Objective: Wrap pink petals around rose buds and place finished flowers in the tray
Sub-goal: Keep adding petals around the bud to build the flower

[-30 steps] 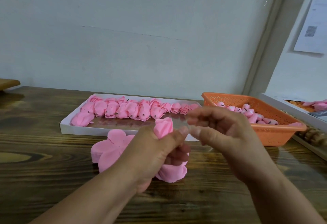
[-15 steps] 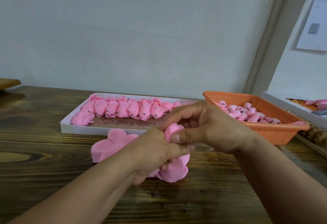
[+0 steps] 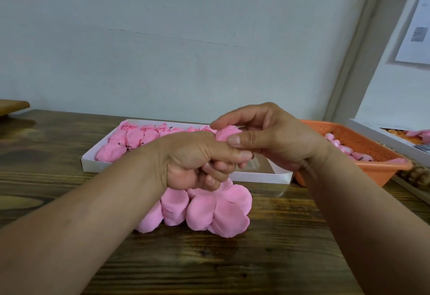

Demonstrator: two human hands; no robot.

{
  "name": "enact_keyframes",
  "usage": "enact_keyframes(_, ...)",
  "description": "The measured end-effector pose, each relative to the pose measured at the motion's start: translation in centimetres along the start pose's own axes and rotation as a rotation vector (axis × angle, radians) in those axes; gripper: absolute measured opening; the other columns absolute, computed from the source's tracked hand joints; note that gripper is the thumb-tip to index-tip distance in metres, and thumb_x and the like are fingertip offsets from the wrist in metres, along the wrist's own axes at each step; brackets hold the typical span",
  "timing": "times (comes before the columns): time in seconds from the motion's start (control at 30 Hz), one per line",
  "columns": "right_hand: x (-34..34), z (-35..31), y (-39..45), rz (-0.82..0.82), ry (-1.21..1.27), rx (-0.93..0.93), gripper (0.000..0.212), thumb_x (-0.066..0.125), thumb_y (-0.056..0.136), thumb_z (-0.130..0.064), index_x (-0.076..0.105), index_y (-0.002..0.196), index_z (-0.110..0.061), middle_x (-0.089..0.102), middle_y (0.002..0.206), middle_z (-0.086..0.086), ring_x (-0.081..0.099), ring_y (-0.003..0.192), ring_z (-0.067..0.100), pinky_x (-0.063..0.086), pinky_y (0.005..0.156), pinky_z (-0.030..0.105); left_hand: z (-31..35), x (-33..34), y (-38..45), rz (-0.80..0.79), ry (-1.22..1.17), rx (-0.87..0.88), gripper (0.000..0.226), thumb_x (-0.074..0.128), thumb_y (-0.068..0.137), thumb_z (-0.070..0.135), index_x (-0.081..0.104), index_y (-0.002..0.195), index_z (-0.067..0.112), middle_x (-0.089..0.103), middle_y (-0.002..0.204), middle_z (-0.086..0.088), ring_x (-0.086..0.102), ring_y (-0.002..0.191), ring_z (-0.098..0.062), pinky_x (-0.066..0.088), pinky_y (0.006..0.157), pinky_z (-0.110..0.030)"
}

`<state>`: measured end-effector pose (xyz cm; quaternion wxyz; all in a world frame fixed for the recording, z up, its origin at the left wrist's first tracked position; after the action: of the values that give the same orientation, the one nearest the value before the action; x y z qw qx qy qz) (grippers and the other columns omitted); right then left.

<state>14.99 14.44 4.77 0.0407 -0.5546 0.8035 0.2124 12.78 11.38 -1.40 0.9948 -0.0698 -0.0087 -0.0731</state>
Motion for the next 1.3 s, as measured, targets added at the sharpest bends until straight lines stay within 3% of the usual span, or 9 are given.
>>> enact_keyframes(0.17,-0.8,0.3,0.5,0.157,-0.021,-0.037,0.016,0.065,0.079,0.005,0.07,0.072,-0.007,0.058,0.077,0.025,0.045,0.075,0.035,0.032,0.071,0.046,-0.3,-0.7,0.5,0.002,-0.007,-0.024,0.023,0.065,0.068,0.023,0.057,0.046,0.022,0.034,0.045,0.01,0.025,0.035,0.003,0.026,0.038,-0.01)
enact_keyframes(0.3,-0.5,0.2,0.4,0.148,-0.05,-0.09,0.018,0.062,0.081,0.01,0.068,0.072,-0.004,0.065,0.067,0.015,0.058,0.061,0.023,0.05,0.059,0.028,-0.9,-1.3,0.7,-0.002,0.016,-0.004,0.026,0.073,0.075,0.024,0.06,0.053,0.023,0.04,0.049,0.008,0.03,0.038,0.001,0.032,0.04,-0.012)
enact_keyframes(0.43,-2.2,1.3,-0.3,0.24,-0.069,-0.101,0.017,0.061,0.081,0.012,0.065,0.071,-0.001,0.062,0.063,0.018,0.055,0.042,0.016,0.048,0.043,0.023,-1.5,-4.2,0.1,0.152,0.2,-0.011,0.034,0.078,0.06,0.046,0.071,0.084,0.022,0.066,0.078,0.001,0.061,0.068,-0.009,0.053,0.063,-0.022)
enact_keyframes(0.53,-5.2,3.0,-1.3,0.375,-0.129,-0.046,0.019,0.061,0.082,0.011,0.066,0.07,-0.002,0.062,0.058,0.013,0.053,0.043,0.017,0.049,0.043,0.025,-1.8,-8.0,-0.4,0.427,0.596,0.001,0.041,0.077,0.071,0.042,0.07,0.106,0.023,0.068,0.097,0.01,0.062,0.089,-0.007,0.048,0.073,-0.016)
enact_keyframes(0.67,-6.4,5.3,-2.3,0.434,-0.154,0.025,0.02,0.061,0.083,0.011,0.065,0.07,-0.004,0.062,0.05,0.003,0.054,0.04,0.012,0.05,0.045,0.023,-3.0,-8.6,0.1,0.532,1.127,-0.011,0.022,0.071,0.085,0.027,0.073,0.106,0.021,0.068,0.093,0.006,0.059,0.085,-0.01,0.04,0.066,-0.017)
enact_keyframes(0.77,-6.7,6.2,-3.1,0.461,-0.124,0.037,0.017,0.061,0.083,0.01,0.065,0.072,-0.002,0.062,0.049,0.002,0.054,0.039,0.012,0.051,0.045,0.023,-3.7,-7.9,0.5,0.514,1.202,0.014,0.013,0.067,0.087,0.023,0.076,0.097,0.02,0.062,0.077,0.007,0.051,0.071,-0.01,0.031,0.054,-0.015)
enact_keyframes(0.93,-6.9,6.5,-3.7,0.481,-0.105,0.041,0.016,0.061,0.083,0.01,0.066,0.073,-0.002,0.065,0.055,0.003,0.055,0.043,0.013,0.05,0.044,0.024,-2.8,-7.9,0.2,0.642,1.342,0.054,0.013,0.062,0.089,0.026,0.072,0.097,0.025,0.069,0.095,0.006,0.061,0.089,-0.017,0.047,0.071,-0.028)
enact_keyframes(1.1,-6.9,6.7,-4.0,0.482,-0.122,0.042,0.018,0.062,0.082,0.009,0.068,0.073,-0.004,0.064,0.059,0.009,0.056,0.045,0.013,0.05,0.044,0.025,-2.3,-7.4,-0.3,0.718,1.442,0.114,0.006,0.059,0.088,0.024,0.06,0.082,0.026,0.062,0.084,0.006,0.053,0.082,-0.017,0.031,0.056,-0.028)
enact_keyframes(1.3,-6.4,6.9,-4.1,0.47,-0.117,0.048,0.019,0.062,0.083,0.008,0.069,0.072,-0.005,0.064,0.062,0.013,0.056,0.047,0.014,0.049,0.045,0.025,-3.0,-7.1,0.4,0.593,1.485,0.125,0.022,0.05,0.09,0.024,0.066,0.105,0.031,0.065,0.096,0.004,0.057,0.089,-0.02,0.026,0.051,-0.025)
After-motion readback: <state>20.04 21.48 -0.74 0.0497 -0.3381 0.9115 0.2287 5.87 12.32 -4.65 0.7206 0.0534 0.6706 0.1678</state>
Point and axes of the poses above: each hand's wrist, its own y-axis towards the middle knuckle, its own x-axis out of the palm, z = x × y, the point moved 10 cm from there along y, towards the middle knuckle
